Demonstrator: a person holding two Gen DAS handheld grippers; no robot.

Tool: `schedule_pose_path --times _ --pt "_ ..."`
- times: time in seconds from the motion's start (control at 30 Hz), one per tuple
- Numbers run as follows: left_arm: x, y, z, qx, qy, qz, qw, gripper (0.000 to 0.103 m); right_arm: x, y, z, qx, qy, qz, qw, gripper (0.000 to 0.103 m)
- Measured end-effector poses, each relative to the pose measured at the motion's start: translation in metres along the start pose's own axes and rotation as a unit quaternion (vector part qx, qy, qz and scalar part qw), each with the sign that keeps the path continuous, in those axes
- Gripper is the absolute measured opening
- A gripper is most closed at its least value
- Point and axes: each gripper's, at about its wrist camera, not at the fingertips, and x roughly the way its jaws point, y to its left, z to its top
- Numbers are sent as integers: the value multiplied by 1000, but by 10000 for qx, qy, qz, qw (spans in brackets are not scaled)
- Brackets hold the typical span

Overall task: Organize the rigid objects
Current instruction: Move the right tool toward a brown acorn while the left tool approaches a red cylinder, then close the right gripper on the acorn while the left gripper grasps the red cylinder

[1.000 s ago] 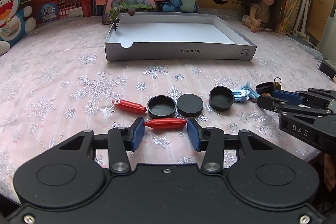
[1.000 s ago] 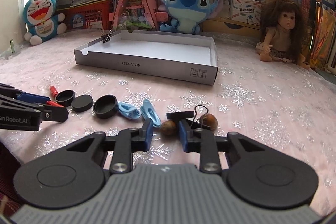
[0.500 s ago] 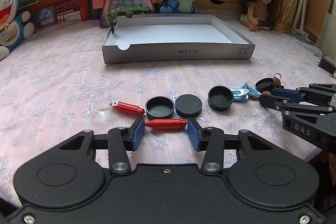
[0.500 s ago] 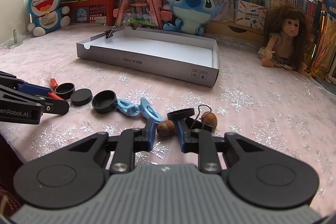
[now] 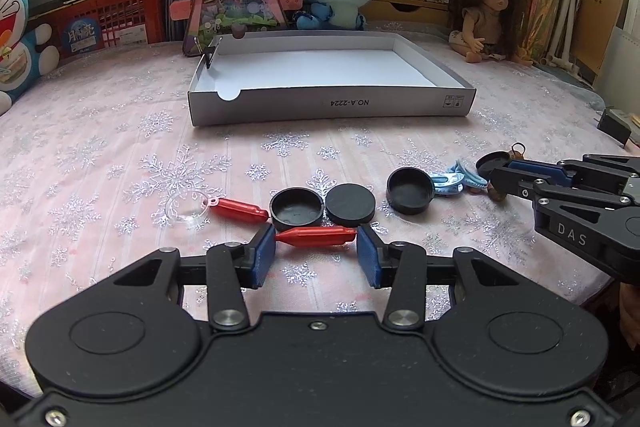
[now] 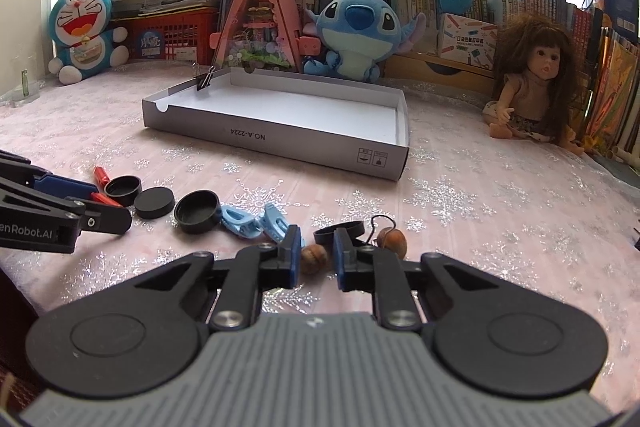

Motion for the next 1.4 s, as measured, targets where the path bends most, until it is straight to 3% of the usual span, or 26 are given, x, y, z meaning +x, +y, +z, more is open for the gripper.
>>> schedule_pose_path --times 0.5,0.57,0.6,0.63,0.67,0.97,1.0,1.07,1.1,1.4 --pt "-7 15 22 -251 -195 -22 9995 42 -7 -4 5 45 -143 55 9999 22" --pt "-8 16 23 -256 -229 -1 9994 42 -7 -3 4 -5 -71 133 9999 33" --pt "-8 16 23 -258 -234 4 9994 42 -6 -2 3 -32 -15 212 9998 33" --pt "-8 16 24 -257 -234 3 9994 42 -5 -2 3 -21 14 247 9997 46" --pt "-8 16 24 -251 -232 1 9994 42 -4 -1 2 -17 39 287 9996 50" --pt "-6 16 22 -256 -220 37 9994 42 15 -3 -5 -366 99 118 9992 53" --pt "-6 17 22 -262 -218 45 9994 42 15 -4 -5 -376 98 142 9991 53" --pt "-5 17 22 -275 -216 60 9994 42 15 -3 -4 -384 121 180 9990 26" --pt "-4 18 22 -280 -215 64 9994 42 14 -2 -3 -386 125 179 9990 22" --pt "-1 26 33 -405 -298 62 9987 42 6 -10 12 -26 39 371 9993 22"
